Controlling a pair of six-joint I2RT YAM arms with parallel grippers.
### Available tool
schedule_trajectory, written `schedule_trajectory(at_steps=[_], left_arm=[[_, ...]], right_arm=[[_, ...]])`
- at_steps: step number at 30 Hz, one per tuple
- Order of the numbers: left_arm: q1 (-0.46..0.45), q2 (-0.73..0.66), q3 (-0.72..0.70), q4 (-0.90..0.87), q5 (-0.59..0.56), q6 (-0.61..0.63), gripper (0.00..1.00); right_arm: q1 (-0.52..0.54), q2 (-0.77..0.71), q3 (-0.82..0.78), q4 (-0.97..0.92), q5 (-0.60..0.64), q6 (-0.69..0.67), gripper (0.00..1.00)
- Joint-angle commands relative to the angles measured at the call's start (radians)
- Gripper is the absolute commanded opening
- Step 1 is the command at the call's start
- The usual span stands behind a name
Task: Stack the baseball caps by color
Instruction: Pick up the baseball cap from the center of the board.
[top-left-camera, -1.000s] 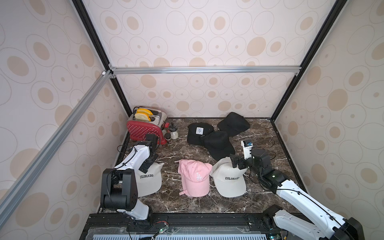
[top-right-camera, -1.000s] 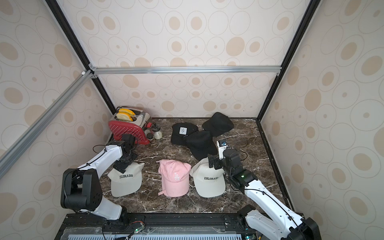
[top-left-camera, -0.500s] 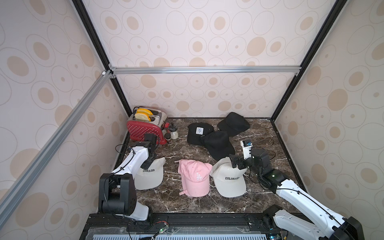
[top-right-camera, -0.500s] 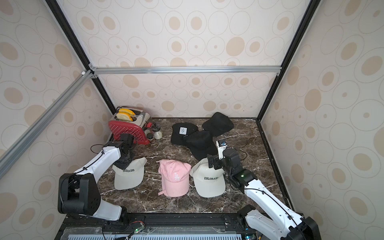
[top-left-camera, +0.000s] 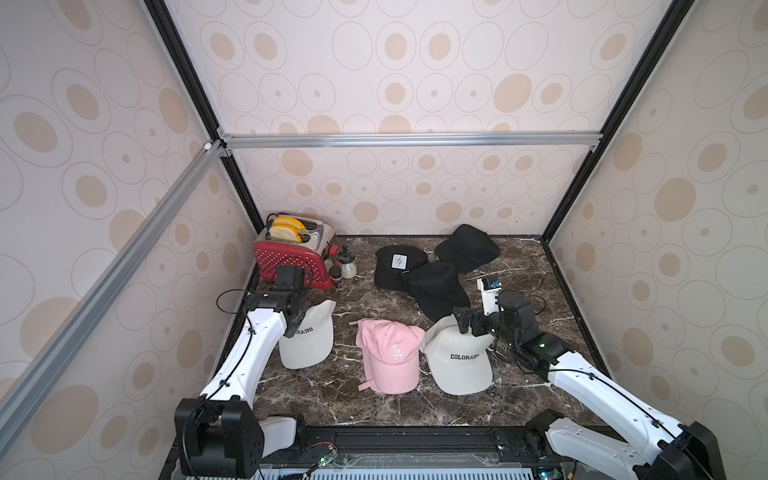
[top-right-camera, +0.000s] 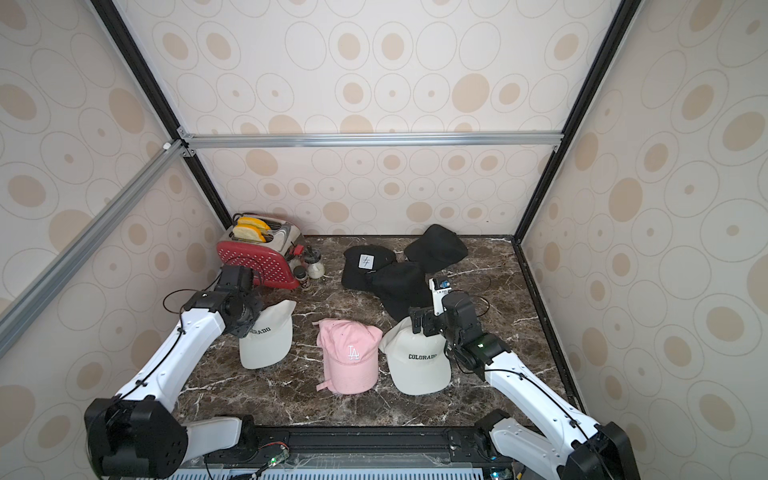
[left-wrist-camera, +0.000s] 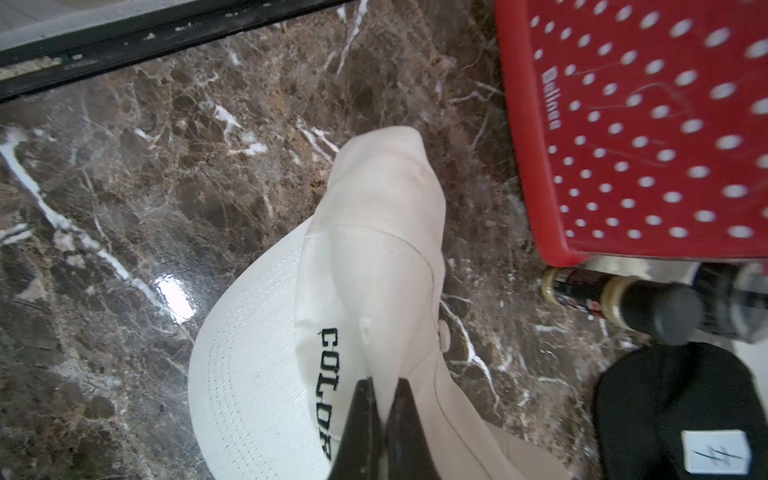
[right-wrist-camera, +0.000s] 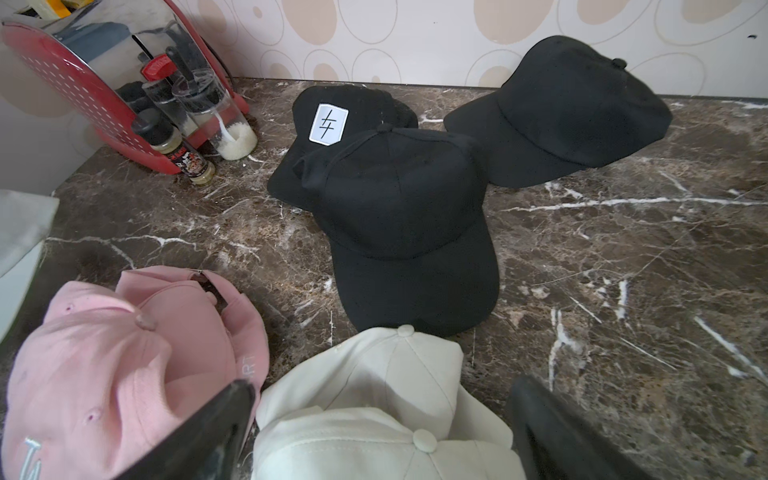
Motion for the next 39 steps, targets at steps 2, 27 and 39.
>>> schedule_trajectory(at_steps=[2,27,39], left_arm=[[-0.078,-0.084,0.043,0.045,-0.034,-0.031,0.00],[-0.511,0.101,0.364,0.092,-0.225,-0.360,0.00],[-0.542,0.197,0.380,0.260,0.057,-0.353,0.00]], right_arm=[[0.003,-0.007,0.025,0.005,-0.049,0.043,1.00],[0.008,0.078,0.042,0.334,-0.438,0.332,0.96],[0.033,0.229,0.065,0.425,-0.597,0.342,0.77]])
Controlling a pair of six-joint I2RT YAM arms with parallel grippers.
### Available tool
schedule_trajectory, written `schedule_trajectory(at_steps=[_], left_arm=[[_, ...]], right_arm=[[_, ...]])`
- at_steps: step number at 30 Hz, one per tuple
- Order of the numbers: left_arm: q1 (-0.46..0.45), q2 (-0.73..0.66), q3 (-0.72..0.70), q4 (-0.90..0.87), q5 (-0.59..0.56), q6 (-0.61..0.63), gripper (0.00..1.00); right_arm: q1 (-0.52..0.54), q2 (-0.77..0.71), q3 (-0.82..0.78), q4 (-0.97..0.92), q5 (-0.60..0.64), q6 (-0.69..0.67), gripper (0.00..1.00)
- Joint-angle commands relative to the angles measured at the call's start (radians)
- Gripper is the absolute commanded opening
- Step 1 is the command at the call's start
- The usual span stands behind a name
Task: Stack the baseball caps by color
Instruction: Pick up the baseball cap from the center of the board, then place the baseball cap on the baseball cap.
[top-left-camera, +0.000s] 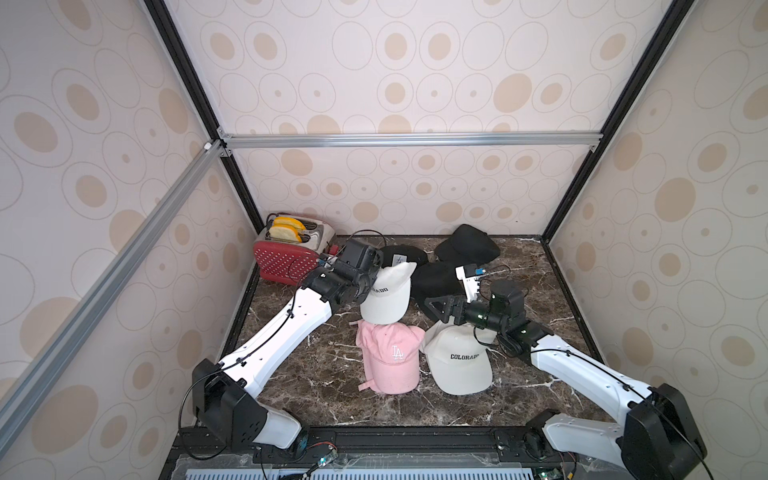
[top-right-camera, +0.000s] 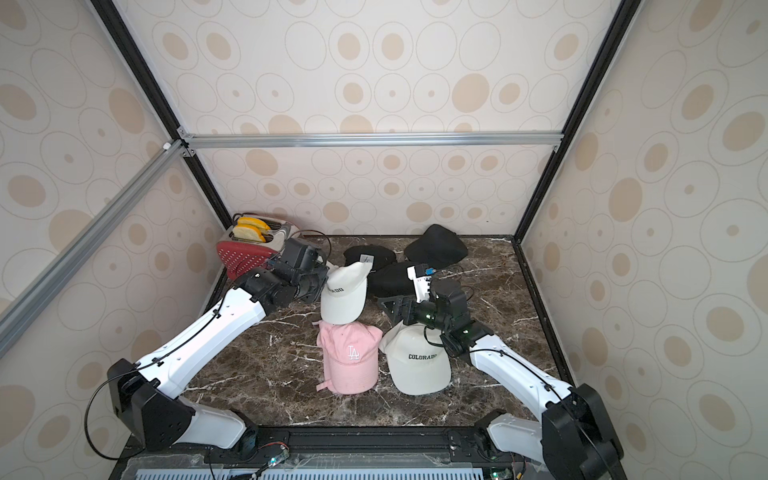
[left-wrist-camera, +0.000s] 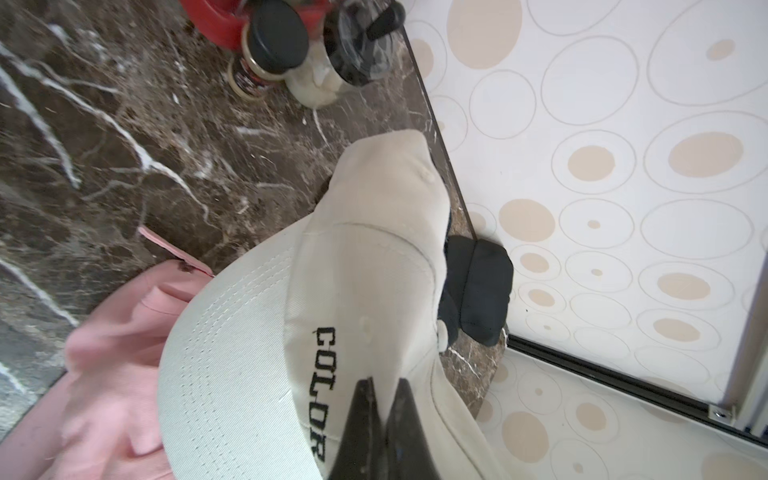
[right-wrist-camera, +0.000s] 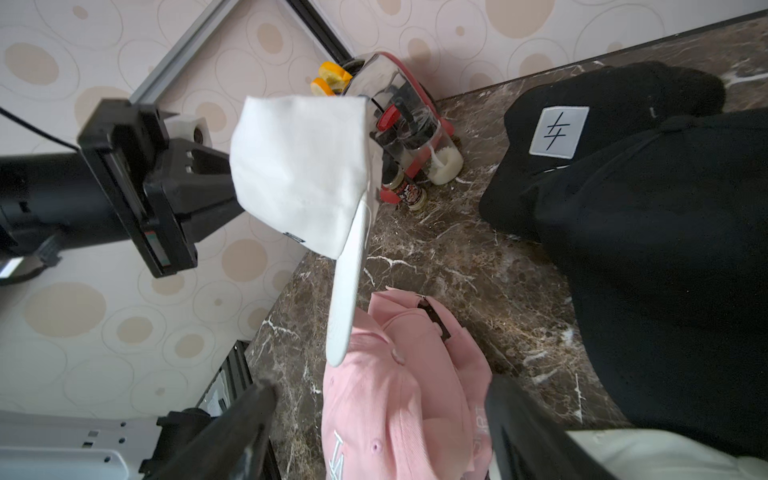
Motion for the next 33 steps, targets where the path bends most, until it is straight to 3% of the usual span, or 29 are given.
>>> schedule_trajectory(at_steps=[1,4,10,17,26,31,32,33], left_arm=[[-0.022,-0.025,0.017,0.087,0.023,-0.028,0.00],[-0.040,-0.029,0.016,0.109,-0.002,-0.048,0.00],[-0.053,-0.010,0.021,0.109,0.014,-0.085,0.00],[-0.055,0.001,0.024,0.109,0.010,-0.087,0.00],[-0.055,0.036,0.041,0.109,0.057,-0.087,0.00],[-0.055,0.048,0.064,0.098,0.043,-0.054,0.00],[-0.054,0.053,0.081,0.087,0.021,-0.024,0.00],[-0.054,0.062,0.111,0.074,-0.018,0.035,0.09]], right_arm=[[0.026,0.028,0.010,0.070,-0.048,-0.001,0.74],[0.053,0.044,0.001,0.108,-0.032,-0.018,0.65],[0.088,0.072,0.041,0.120,-0.004,-0.054,0.60],[0.090,0.098,0.048,0.114,0.115,-0.053,0.51],[0.091,0.171,0.091,0.186,0.077,-0.034,0.26],[0.088,0.166,0.095,0.161,0.061,-0.047,0.00],[0.086,0.152,0.098,0.137,0.052,-0.047,0.00],[0.073,0.134,0.099,0.116,0.012,-0.041,0.00]])
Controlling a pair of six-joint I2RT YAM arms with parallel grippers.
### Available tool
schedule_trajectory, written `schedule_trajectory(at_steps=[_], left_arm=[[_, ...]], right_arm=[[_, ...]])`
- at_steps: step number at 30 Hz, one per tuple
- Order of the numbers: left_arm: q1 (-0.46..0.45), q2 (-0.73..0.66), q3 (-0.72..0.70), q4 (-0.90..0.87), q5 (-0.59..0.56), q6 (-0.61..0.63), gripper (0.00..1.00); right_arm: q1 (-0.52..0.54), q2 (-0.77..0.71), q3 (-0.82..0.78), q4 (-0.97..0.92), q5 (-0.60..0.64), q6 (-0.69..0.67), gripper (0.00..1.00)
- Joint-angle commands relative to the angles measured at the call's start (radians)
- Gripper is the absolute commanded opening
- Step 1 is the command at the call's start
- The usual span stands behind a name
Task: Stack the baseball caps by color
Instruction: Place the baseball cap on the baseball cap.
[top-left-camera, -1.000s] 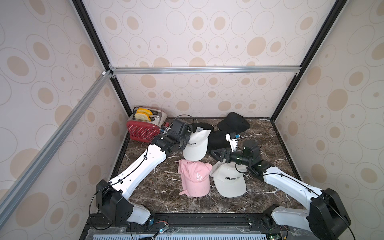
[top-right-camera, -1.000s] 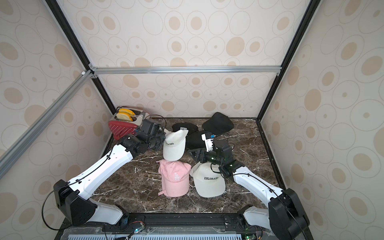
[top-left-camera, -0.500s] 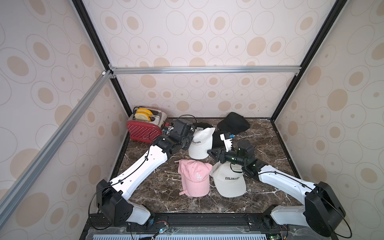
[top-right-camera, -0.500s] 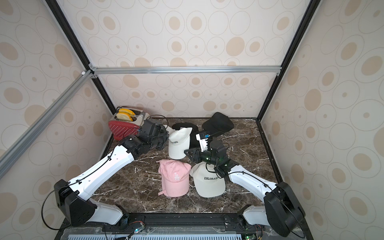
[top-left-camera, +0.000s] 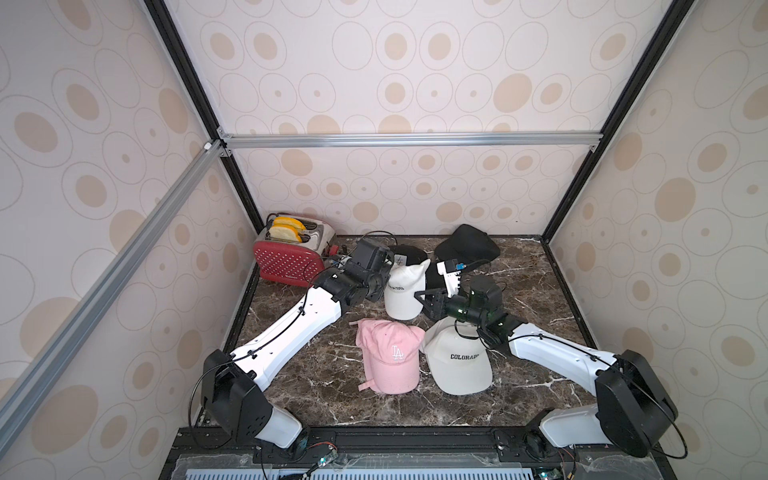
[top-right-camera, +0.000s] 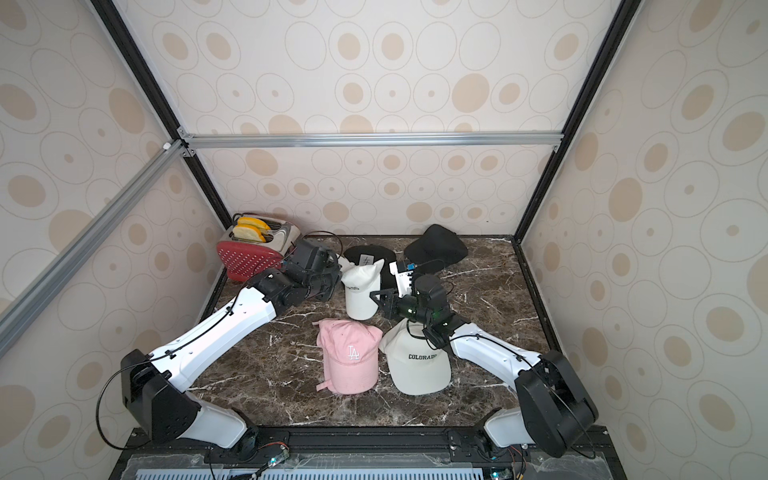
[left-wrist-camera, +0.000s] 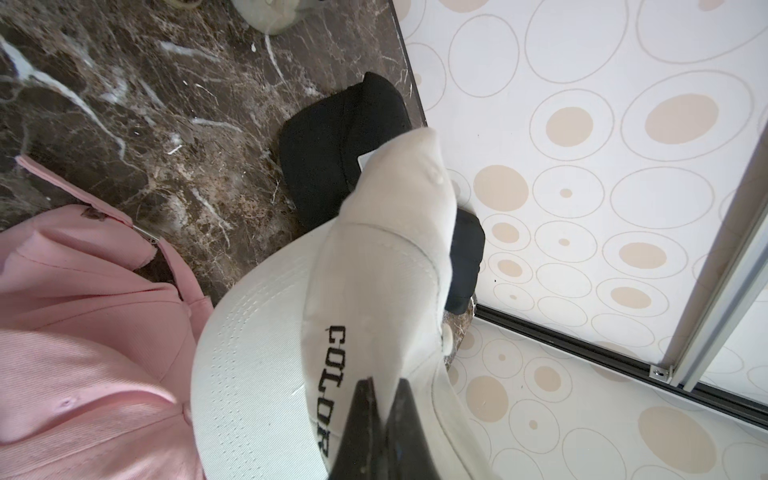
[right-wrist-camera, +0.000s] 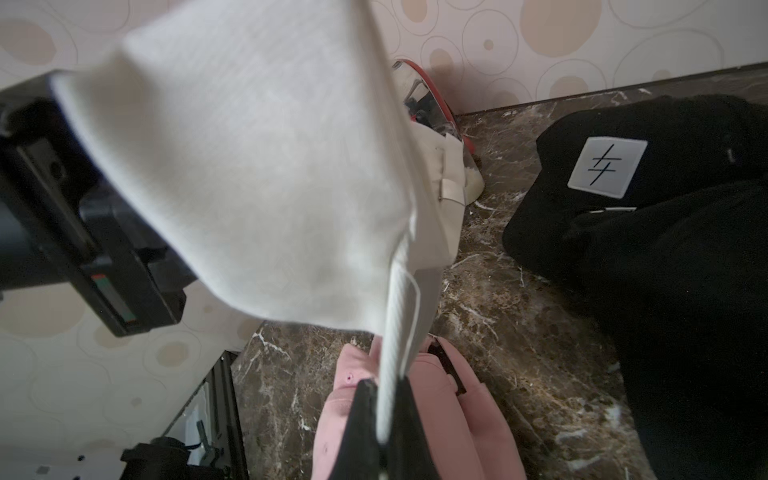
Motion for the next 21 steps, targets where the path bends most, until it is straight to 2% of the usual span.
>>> schedule_trajectory(at_steps=[1,3,4,6,10,14,18,21], left_arm=[[-0.009,0.018,0.131,-0.027,-0.104,0.158,0.22],[-0.007,0.046,0.202,-0.134,-0.198,0.234,0.54],[0.007,0.049,0.205,-0.131,-0.187,0.258,0.65],[0.021,0.043,0.195,-0.030,-0.181,0.413,0.72],[0.020,0.041,0.240,-0.057,-0.265,0.583,0.83],[0.021,0.024,0.220,0.004,-0.242,0.778,0.99],[0.021,0.016,0.187,0.042,-0.181,0.974,0.99],[0.021,0.005,0.150,0.060,-0.071,1.121,0.99]], right_arm=[[-0.023,-0.058,0.023,-0.039,-0.101,0.003,0.00],[-0.062,-0.120,0.025,-0.115,-0.159,-0.002,0.00],[-0.070,-0.153,0.053,-0.254,-0.141,-0.062,0.00],[-0.101,-0.203,0.065,-0.406,-0.149,-0.131,0.00],[-0.265,-0.312,-0.025,-0.417,-0.258,-0.065,0.00],[-0.408,-0.341,-0.015,-0.500,-0.409,-0.065,0.00],[-0.499,-0.343,0.039,-0.650,-0.476,-0.130,0.00],[-0.517,-0.338,0.038,-0.676,-0.473,-0.134,0.00]])
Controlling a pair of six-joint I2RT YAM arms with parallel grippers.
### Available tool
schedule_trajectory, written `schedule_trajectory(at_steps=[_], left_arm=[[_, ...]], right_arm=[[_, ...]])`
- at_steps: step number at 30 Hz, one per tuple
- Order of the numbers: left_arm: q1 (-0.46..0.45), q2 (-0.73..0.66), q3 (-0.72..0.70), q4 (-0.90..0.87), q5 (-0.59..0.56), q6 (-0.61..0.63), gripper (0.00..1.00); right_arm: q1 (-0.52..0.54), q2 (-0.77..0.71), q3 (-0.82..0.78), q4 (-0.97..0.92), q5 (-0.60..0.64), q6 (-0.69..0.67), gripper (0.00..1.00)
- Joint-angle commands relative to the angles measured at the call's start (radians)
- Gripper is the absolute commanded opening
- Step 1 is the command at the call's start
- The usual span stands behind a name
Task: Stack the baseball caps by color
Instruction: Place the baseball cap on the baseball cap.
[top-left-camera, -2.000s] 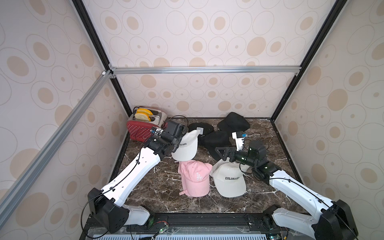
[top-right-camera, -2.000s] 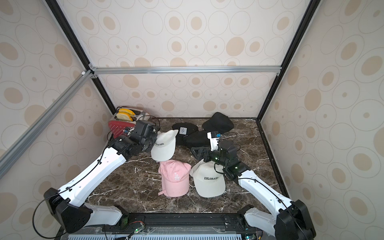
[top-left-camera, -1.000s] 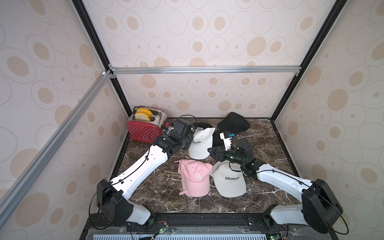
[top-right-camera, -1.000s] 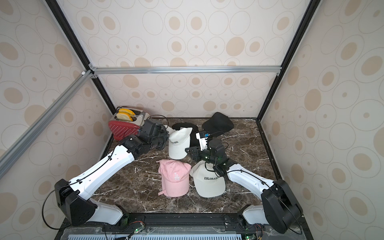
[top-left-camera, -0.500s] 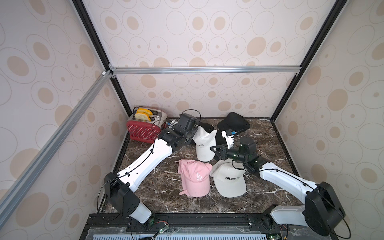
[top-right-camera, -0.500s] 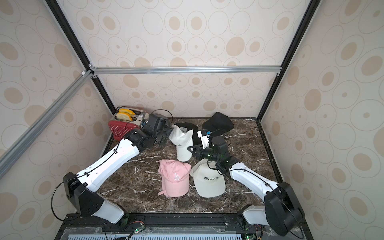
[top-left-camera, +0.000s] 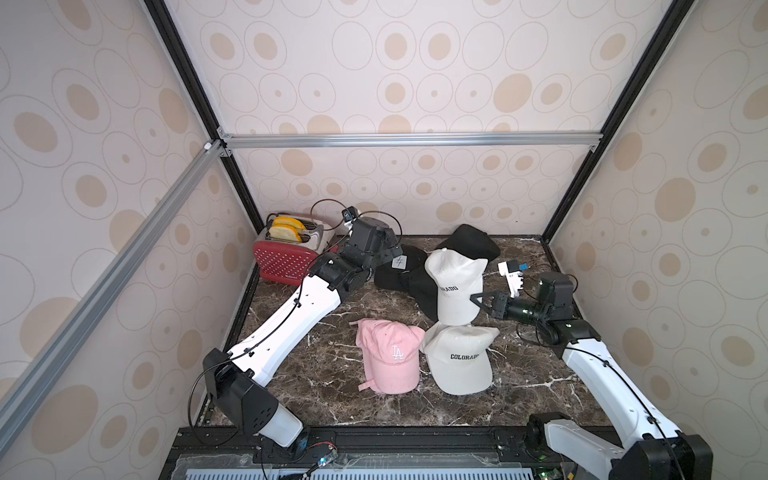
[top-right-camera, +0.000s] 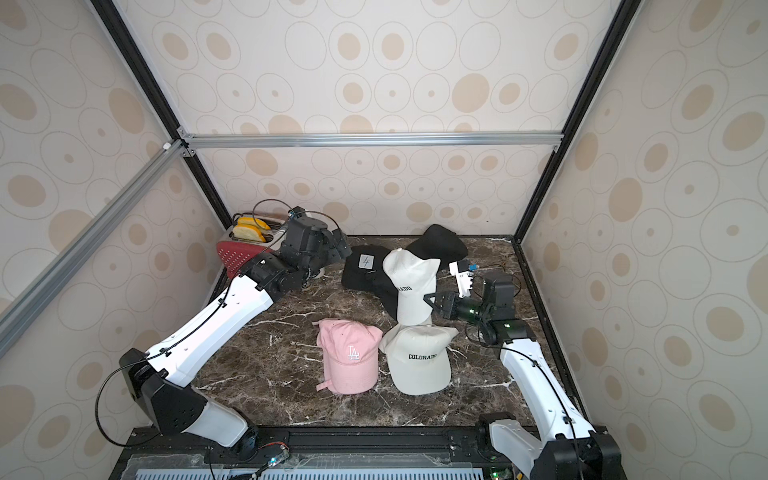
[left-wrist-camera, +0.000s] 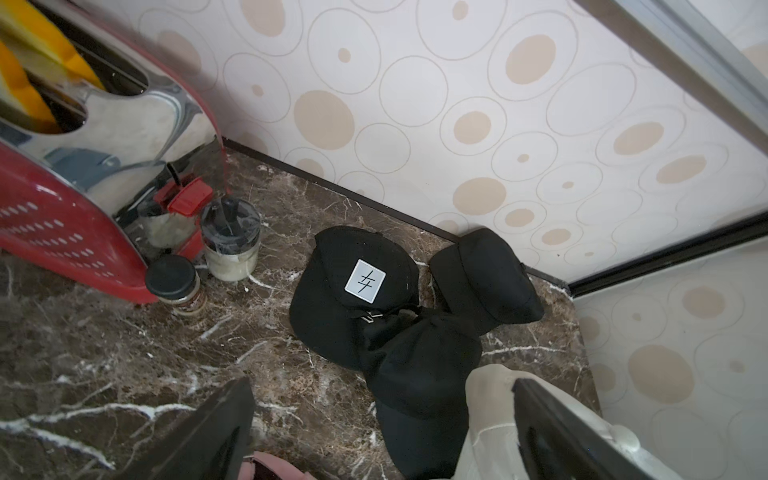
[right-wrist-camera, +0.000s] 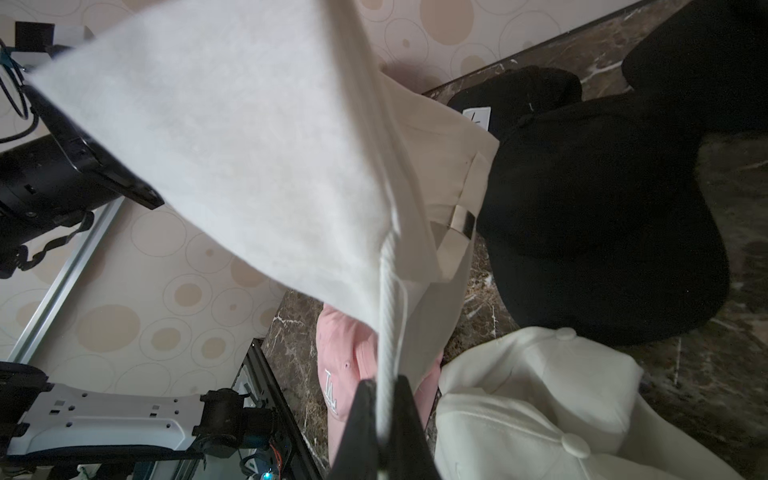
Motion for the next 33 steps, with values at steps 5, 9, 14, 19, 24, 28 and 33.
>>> schedule_trajectory(at_steps=[5,9,14,19,24,28,33], left_arm=[[0.005,-0.095,-0.177,0.119,0.186,0.296,0.99],[0.000,-0.138,-0.291,0.166,0.297,0.304,0.99],[-0.060,-0.221,-0.423,0.198,0.316,0.331,0.99],[-0.124,-0.277,-0.473,0.182,0.419,0.424,0.99],[-0.150,-0.251,-0.491,0.184,0.508,0.419,0.99],[-0.151,-0.253,-0.513,0.174,0.363,0.369,0.99],[-0.133,-0.285,-0.518,0.164,0.333,0.346,0.99]], right_arm=[[-0.063,-0.016,0.023,-0.059,-0.094,-0.020,0.00],[-0.091,-0.023,0.036,-0.063,-0.098,-0.003,0.00],[-0.133,-0.027,0.049,-0.157,0.029,-0.003,0.00],[-0.228,-0.093,0.032,-0.195,0.062,-0.006,0.00],[-0.229,-0.125,0.043,-0.218,-0.029,0.050,0.00],[-0.230,-0.141,0.061,-0.303,-0.142,0.082,0.00],[-0.229,-0.159,-0.038,-0.277,-0.329,0.242,0.00]])
